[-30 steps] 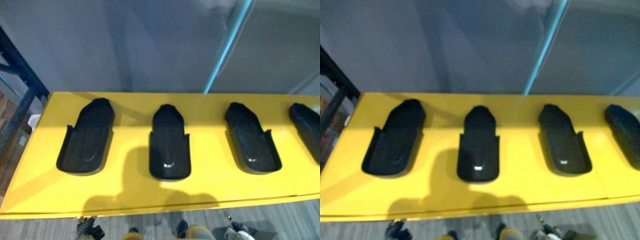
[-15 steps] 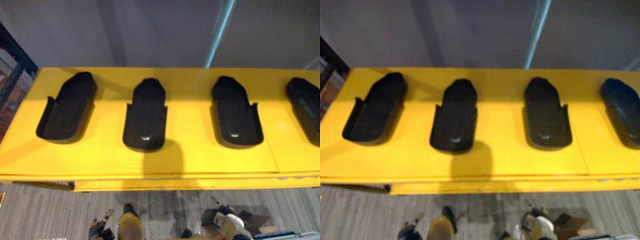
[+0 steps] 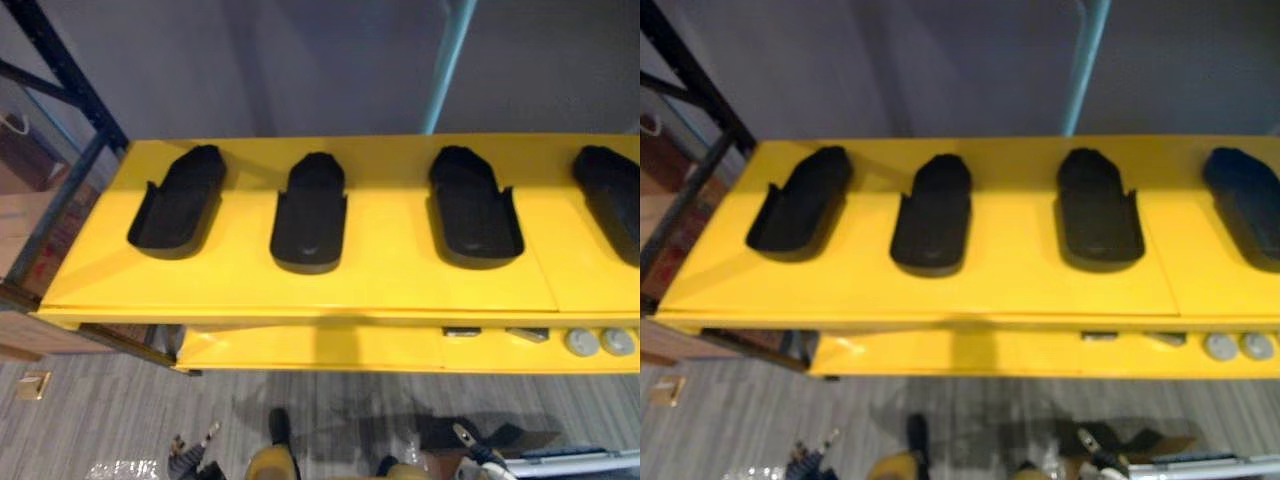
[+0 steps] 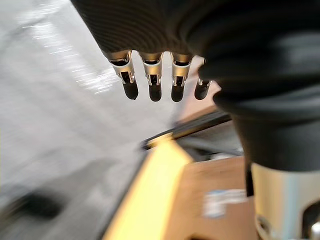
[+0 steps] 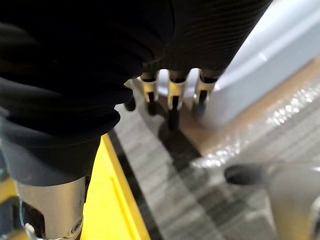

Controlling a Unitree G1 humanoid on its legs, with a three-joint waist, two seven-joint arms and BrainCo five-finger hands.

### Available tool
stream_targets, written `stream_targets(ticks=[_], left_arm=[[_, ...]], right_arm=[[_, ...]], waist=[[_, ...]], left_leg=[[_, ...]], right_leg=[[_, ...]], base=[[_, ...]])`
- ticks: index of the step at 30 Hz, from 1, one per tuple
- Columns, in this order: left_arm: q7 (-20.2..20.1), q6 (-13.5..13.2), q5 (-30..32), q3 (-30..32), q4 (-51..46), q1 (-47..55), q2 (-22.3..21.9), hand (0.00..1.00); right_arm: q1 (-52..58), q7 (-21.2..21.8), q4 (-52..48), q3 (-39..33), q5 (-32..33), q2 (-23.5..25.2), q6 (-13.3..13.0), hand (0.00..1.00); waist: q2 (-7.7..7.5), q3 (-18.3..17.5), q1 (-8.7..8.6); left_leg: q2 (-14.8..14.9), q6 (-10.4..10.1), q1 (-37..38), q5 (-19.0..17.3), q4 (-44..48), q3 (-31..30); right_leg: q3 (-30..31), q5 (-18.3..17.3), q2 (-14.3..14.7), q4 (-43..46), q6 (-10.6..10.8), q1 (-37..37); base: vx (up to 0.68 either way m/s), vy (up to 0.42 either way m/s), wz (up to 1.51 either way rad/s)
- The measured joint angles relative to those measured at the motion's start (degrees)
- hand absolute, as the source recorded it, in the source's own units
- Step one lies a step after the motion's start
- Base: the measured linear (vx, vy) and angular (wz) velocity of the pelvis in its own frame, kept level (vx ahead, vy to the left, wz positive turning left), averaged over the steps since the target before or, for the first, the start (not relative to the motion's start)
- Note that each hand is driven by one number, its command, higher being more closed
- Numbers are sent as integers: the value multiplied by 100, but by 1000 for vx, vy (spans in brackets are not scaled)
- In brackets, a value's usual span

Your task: Walk over and take plastic housings, then place them on the shelf

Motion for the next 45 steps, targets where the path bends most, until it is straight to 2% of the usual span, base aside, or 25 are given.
stream_targets(ticks=[4,5,10,12,14,16,17,20,23,24,25,26,27,28,29,30,31,33,34,38,40,43,45], left_arm=[[319,10,153,326,-943,-83,518,0],[786,-152,-88,466,-922,114,767,0],[785,-151,-89,453,-956,36,759,0],[729,-153,-126,395,-1306,2,743,0],[520,-152,-140,345,-1611,-3,712,0],[52,-38,-399,172,-2012,24,622,0],[-2358,2189,-765,-895,-2620,275,795,0],[-2354,2188,-776,-906,-2613,249,886,0],[-2254,2010,-1100,-978,-1757,349,765,0],[-1824,1781,-1130,-946,-1017,310,555,0],[-916,1568,-860,-885,-1754,492,170,0],[-537,1289,-710,-897,-2890,706,13,0],[-752,616,-722,-965,-4550,859,-18,0],[-1590,-246,-1002,-960,-5818,623,322,0],[-2206,-808,-1247,-848,-6455,178,742,0],[-2425,-955,-1338,-726,-6638,-24,887,0],[-2930,-1065,-1886,-436,-6869,-300,1046,0],[-3544,-1040,-2715,-137,-7075,-414,1117,0],[-3762,-962,-3068,-72,-7078,-472,1115,0],[-4216,-769,-3914,279,-7127,-542,1116,0],[-4213,-768,-4125,410,-7127,-569,1117,0],[-3881,-767,-4052,669,-7126,-638,1129,0],[-3355,-762,-3542,924,-7116,-740,1170,0]], right_arm=[[114,3,-1,32,16,149,0,0],[-49,-112,-23,743,246,364,-362,0],[-49,-111,-26,737,246,351,-362,0],[-41,-91,-30,735,270,318,-363,0],[-38,-42,-36,691,349,268,-363,0],[70,143,-77,579,350,131,-363,0],[311,742,-124,-55,331,-15,-267,0],[120,771,-123,-55,331,-14,-268,0],[13,760,-117,-42,332,11,-254,0],[-27,726,-81,-48,346,54,-203,0],[11,655,106,39,361,67,-106,0],[41,627,99,165,371,100,-35,0],[71,627,96,229,429,152,-4,0],[84,615,128,232,471,123,42,0],[53,617,203,226,472,34,77,0],[46,620,229,225,468,-17,78,0],[15,625,286,218,458,-120,90,0],[58,628,350,147,452,-193,120,0],[96,629,457,25,448,-192,130,0],[105,618,736,-359,435,-192,150,0],[91,604,771,-444,426,-192,150,0],[90,519,786,-446,342,-174,150,0],[93,502,789,-448,342,-157,157,0]], waist=[[-119,0,16],[-590,-261,42],[-475,-190,35],[-410,-153,40],[-360,-116,40],[-296,-77,46],[-421,-242,41],[-418,-242,48],[-456,-217,73],[-419,-240,73],[-385,-199,97],[-440,-176,120],[-561,-188,160],[-524,-152,287],[-437,-180,325],[-381,-214,312],[-285,-259,261],[-106,-366,151],[-67,-391,147],[-93,-397,183],[-138,-377,207],[-231,-439,209],[-283,-479,245]], left_leg=[[-263,172,132,-74,-1,-6],[-70,32,798,-524,31,189],[-45,61,762,-436,5,222],[-44,80,626,-354,5,257],[-49,102,568,-297,3,270],[-92,124,562,-258,-1,278],[-291,128,263,-77,30,-279],[-273,126,310,-78,11,-303],[-278,82,430,-112,-1,-342],[-275,67,528,-147,-3,-363],[-214,17,483,-213,11,-473],[-230,27,396,-170,8,-595],[-227,35,241,-115,0,-742],[-209,28,174,-110,-1,-785],[-237,35,222,-90,-3,-741],[-257,42,235,-89,-4,-721],[-298,65,272,-79,-4,-676],[-294,78,289,-70,-4,-608],[-280,89,285,-59,-4,-589],[-152,36,188,-9,-5,-608],[-87,34,170,18,-5,-604],[-42,8,96,71,-5,-618],[-27,0,58,100,-5,-618]], right_leg=[[-6,103,-200,-124,135,231],[21,522,-36,51,-211,666],[24,520,-26,42,-211,595],[45,517,-21,10,-214,456],[79,508,-21,-15,-225,394],[172,392,-47,-57,-287,395],[340,-45,-10,-81,5,362],[362,-80,21,-86,-154,426],[352,-99,29,-98,-185,565],[335,-148,29,-99,-269,665],[264,-144,86,-91,-263,669],[168,-130,81,-70,-243,642],[83,-130,122,-33,-241,584],[119,-132,166,-38,-239,558],[216,-131,152,-40,-238,573],[258,-126,129,-38,-232,571],[361,-113,71,-37,-210,570],[425,-74,27,-38,-150,554],[470,-73,43,-38,-147,535],[489,-73,174,-77,-148,446],[496,-65,233,-82,-154,423],[494,-46,294,-118,-152,377],[497,27,354,-205,-170,375]], base=[[112,63,8],[37,-5,-4],[-90,-13,-9],[-143,11,-9],[-134,12,-8],[-168,-40,27],[-60,-121,81],[50,-81,31],[46,-43,-3],[20,-36,11],[-14,-25,33],[-70,-23,69],[-91,-2,70],[-92,13,40],[-65,40,2],[-37,72,-28],[-25,68,-24],[-31,35,-22],[-41,12,-13],[-79,-29,-2],[-79,-38,-1],[-52,-21,2],[0,0,0]])
